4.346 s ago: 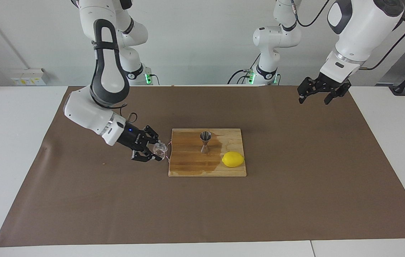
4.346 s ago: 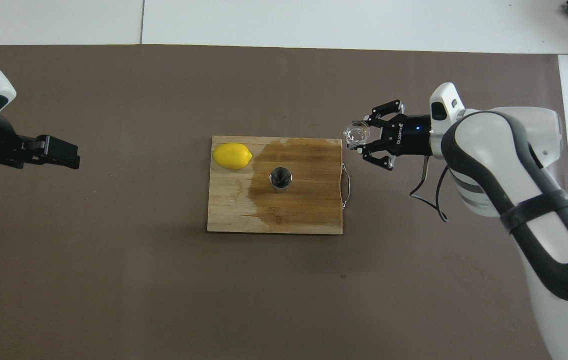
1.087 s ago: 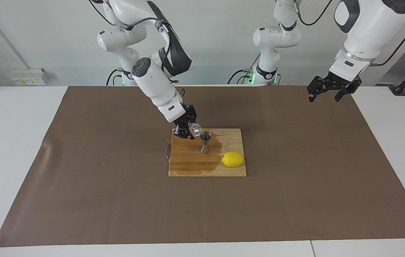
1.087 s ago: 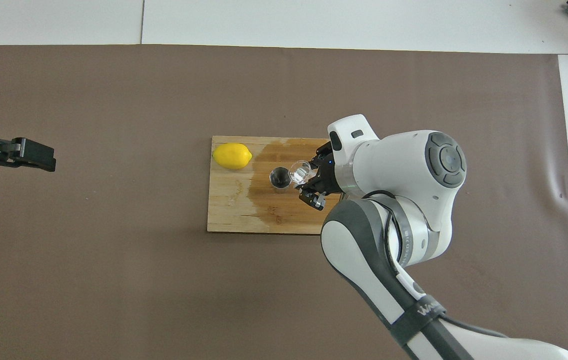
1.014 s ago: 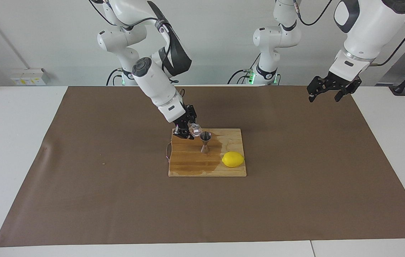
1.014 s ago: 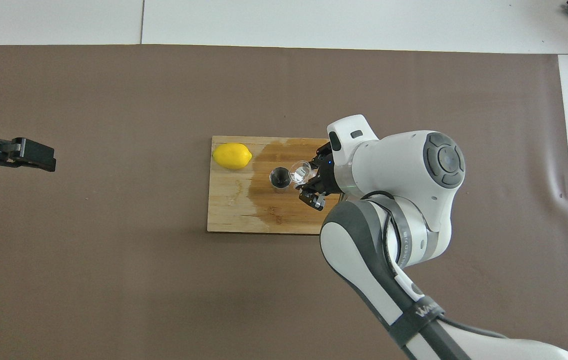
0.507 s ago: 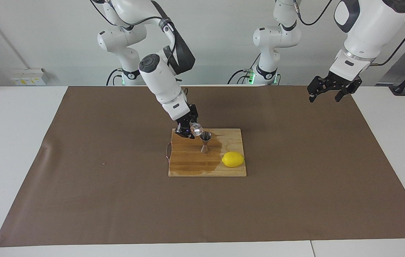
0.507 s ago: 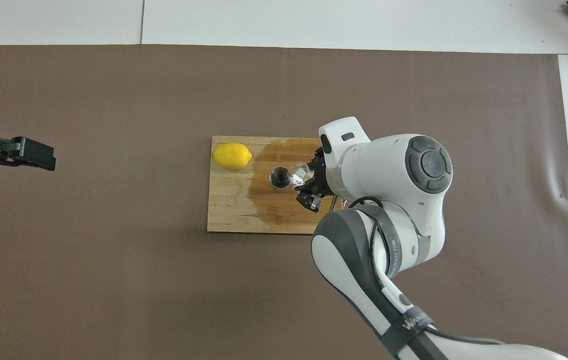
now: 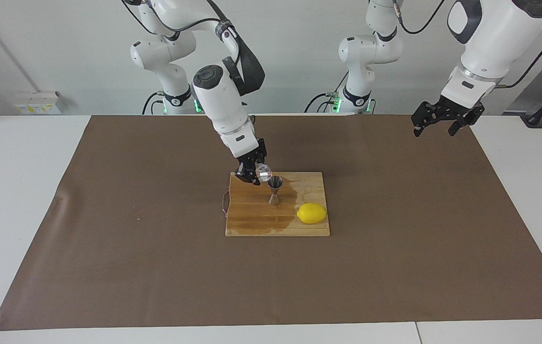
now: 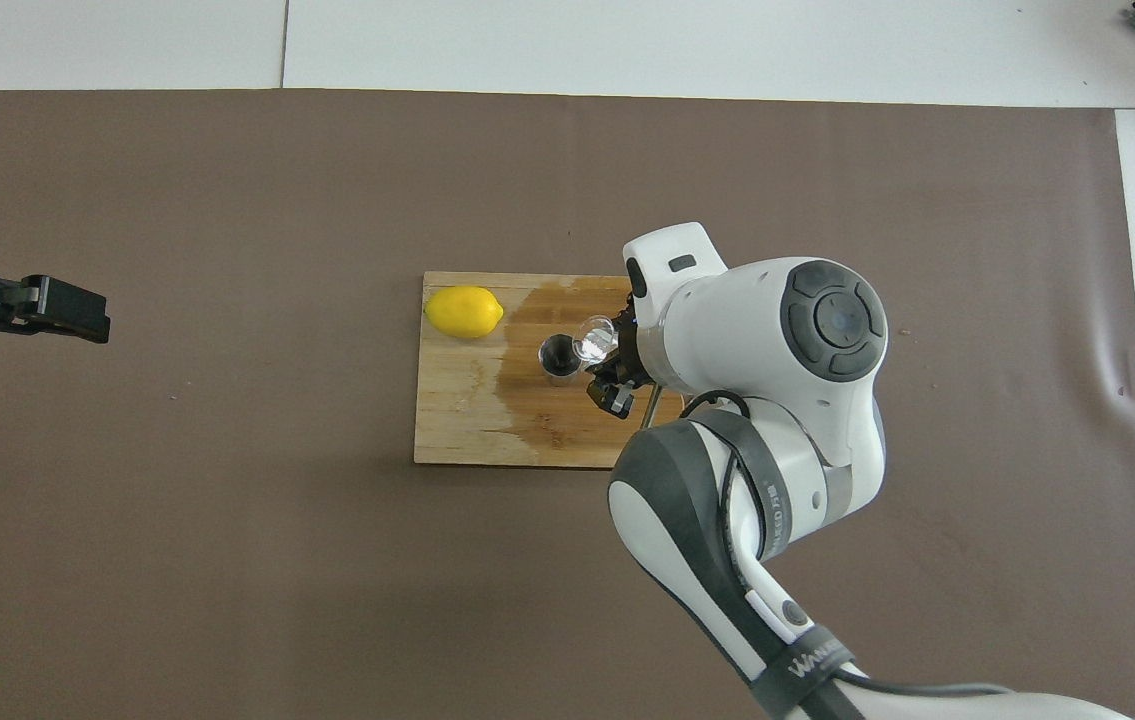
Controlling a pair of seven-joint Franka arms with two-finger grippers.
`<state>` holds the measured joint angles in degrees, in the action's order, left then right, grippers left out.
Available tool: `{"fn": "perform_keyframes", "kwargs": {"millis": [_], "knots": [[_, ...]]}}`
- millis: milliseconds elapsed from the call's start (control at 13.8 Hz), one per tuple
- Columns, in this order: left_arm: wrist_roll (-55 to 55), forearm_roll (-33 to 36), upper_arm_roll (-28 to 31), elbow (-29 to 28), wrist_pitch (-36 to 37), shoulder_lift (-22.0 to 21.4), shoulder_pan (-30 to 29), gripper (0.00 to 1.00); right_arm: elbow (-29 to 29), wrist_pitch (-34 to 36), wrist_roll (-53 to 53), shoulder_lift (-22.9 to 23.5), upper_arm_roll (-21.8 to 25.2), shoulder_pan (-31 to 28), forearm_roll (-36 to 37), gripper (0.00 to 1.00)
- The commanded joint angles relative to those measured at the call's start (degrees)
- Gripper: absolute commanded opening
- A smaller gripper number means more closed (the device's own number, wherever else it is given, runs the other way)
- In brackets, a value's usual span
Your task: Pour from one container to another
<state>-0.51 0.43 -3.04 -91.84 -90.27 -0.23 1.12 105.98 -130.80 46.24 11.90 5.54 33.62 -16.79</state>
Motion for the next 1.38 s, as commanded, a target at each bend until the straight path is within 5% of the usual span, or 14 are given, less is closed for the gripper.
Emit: {"fn": "perform_keyframes", "kwargs": {"millis": [0,1304], "knots": [[0.3,0.4,-0.1,-1.2,0.4,-1.4,-0.2,1.0,-5.1,3.9,-3.5,3.0,0.4,0.8,3.3,0.0],[0.3,0.4,-0.1,-1.2,0.4,-1.4,-0.2,1.0,-12.8,13.0,-16.5,7.6,0.3,4.2,15.1,0.0]]}}
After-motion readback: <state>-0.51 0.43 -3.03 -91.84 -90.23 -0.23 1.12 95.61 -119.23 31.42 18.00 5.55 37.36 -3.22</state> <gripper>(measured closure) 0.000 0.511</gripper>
